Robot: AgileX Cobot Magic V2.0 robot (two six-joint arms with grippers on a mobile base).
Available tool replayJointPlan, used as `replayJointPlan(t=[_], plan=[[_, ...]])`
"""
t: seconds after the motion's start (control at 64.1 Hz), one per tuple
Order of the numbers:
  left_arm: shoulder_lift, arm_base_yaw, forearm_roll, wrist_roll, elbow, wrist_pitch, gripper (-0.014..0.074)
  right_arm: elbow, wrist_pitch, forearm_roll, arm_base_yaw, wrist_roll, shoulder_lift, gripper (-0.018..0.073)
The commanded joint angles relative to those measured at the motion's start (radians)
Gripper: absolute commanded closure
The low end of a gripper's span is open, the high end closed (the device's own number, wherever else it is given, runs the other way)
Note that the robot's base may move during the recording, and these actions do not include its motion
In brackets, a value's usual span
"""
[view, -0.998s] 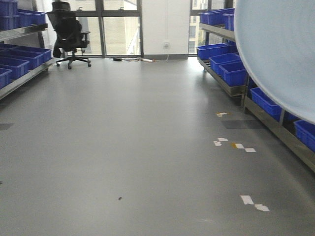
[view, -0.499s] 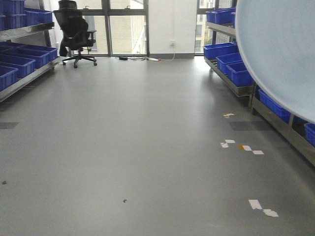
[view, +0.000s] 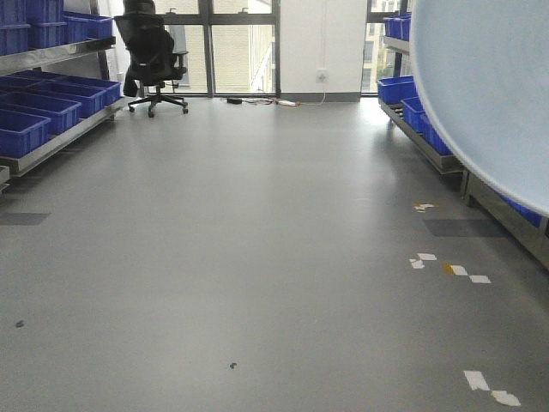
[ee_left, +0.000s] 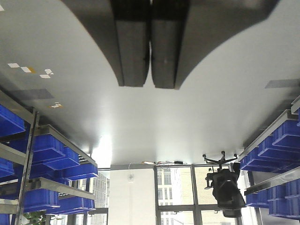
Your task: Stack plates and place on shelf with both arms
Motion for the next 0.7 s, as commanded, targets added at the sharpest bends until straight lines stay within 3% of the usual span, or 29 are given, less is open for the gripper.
replayJointPlan(t=[0.0, 0.686], plan=[[0.011, -0.001, -0.001, -0.002, -0.031, -0.081, 0.0516, -0.034, -0.099, 0.007, -0.002, -0.002, 0.005, 0.0519], [0.011, -0.001, -0.001, -0.002, -0.031, -0.081, 0.0516, -0.034, -0.099, 0.007, -0.002, -0.002, 0.005, 0.0519]])
